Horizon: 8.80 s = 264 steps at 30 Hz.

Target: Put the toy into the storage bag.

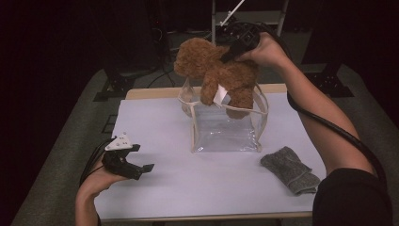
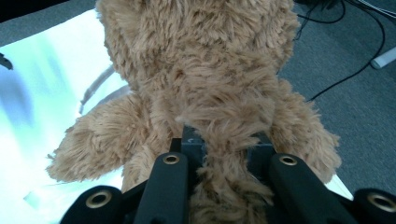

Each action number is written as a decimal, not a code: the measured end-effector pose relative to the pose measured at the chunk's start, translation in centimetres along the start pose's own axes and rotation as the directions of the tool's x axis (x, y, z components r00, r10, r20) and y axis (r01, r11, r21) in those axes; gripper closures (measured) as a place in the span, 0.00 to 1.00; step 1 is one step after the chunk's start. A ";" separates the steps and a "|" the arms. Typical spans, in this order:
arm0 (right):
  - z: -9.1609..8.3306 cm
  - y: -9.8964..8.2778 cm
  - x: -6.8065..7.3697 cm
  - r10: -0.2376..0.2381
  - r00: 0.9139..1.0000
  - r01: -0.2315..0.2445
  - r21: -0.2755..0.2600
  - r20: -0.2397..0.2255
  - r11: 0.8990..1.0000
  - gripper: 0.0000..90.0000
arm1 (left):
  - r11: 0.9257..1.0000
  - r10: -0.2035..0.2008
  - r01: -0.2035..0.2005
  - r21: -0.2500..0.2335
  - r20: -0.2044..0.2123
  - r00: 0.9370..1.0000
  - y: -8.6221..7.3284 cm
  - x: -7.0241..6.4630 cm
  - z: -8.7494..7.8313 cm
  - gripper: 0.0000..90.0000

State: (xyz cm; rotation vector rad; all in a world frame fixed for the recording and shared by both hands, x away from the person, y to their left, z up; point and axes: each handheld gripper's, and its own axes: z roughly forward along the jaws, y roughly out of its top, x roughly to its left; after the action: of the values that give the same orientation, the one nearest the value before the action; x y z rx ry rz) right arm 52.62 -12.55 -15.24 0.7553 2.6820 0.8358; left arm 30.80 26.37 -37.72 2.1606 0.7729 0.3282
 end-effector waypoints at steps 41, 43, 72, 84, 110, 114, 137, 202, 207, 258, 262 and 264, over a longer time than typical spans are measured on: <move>3.5 -6.4 2.7 -0.007 0.995 0.016 0.092 -0.103 0.996 0.83 | 1.000 0.012 -0.012 0.005 0.010 1.000 0.3 -0.1 0.5 0.06; 3.7 -6.6 3.0 -0.018 0.994 0.028 0.095 -0.105 0.995 0.83 | 1.000 0.012 -0.012 0.004 0.012 1.000 0.3 -0.1 0.5 0.06; 6.4 -9.5 2.9 0.039 0.984 -0.011 0.157 -0.176 0.988 0.84 | 1.000 0.014 -0.015 0.014 0.024 1.000 0.4 -0.3 0.7 0.06; 9.3 -9.6 2.4 0.035 0.991 -0.007 0.204 -0.132 0.979 0.78 | 1.000 0.001 -0.001 0.012 0.019 1.000 0.3 -0.4 0.8 0.05; 10.7 -7.5 3.9 -0.069 0.991 0.088 0.174 -0.114 0.981 0.92 | 1.000 0.008 -0.009 0.016 0.032 0.999 0.3 -0.4 1.0 0.04; 11.4 -7.9 3.8 -0.063 0.991 0.087 0.207 -0.122 0.974 0.93 | 1.000 0.010 -0.011 0.019 0.029 1.000 0.3 -0.5 0.9 0.04; 3.2 -10.5 2.5 0.032 0.992 -0.038 -0.045 -0.123 0.998 0.58 | 1.000 0.022 -0.022 0.021 0.032 0.999 0.3 -1.1 1.3 0.04; -4.9 -25.7 2.3 0.252 0.961 -0.272 -0.220 -0.117 0.937 0.45 | 1.000 0.015 -0.015 0.015 0.046 0.999 0.2 -0.9 1.5 0.04; -4.7 -26.8 2.2 0.271 0.955 -0.291 -0.212 -0.117 0.933 0.44 | 1.000 0.012 -0.013 0.015 0.049 0.999 0.2 -1.0 1.5 0.04; 1.3 -37.9 4.3 0.425 0.889 -0.449 -0.139 -0.171 0.883 0.43 | 0.999 0.030 -0.032 0.040 0.045 0.999 0.4 -1.4 1.6 0.04; 1.5 -38.3 4.6 0.425 0.889 -0.448 -0.128 -0.170 0.885 0.43 | 0.999 0.029 -0.030 0.035 0.037 0.999 0.4 -1.4 1.5 0.04; 1.6 -38.4 4.7 0.422 0.891 -0.444 -0.122 -0.168 0.888 0.43 | 0.999 0.027 -0.029 0.033 0.036 0.999 0.5 -1.5 1.5 0.04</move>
State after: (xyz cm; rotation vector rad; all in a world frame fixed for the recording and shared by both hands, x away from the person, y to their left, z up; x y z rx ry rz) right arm 33.63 -36.33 -39.20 1.3318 2.5514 1.2278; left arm 30.55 24.33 -38.30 2.2040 0.7334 0.2926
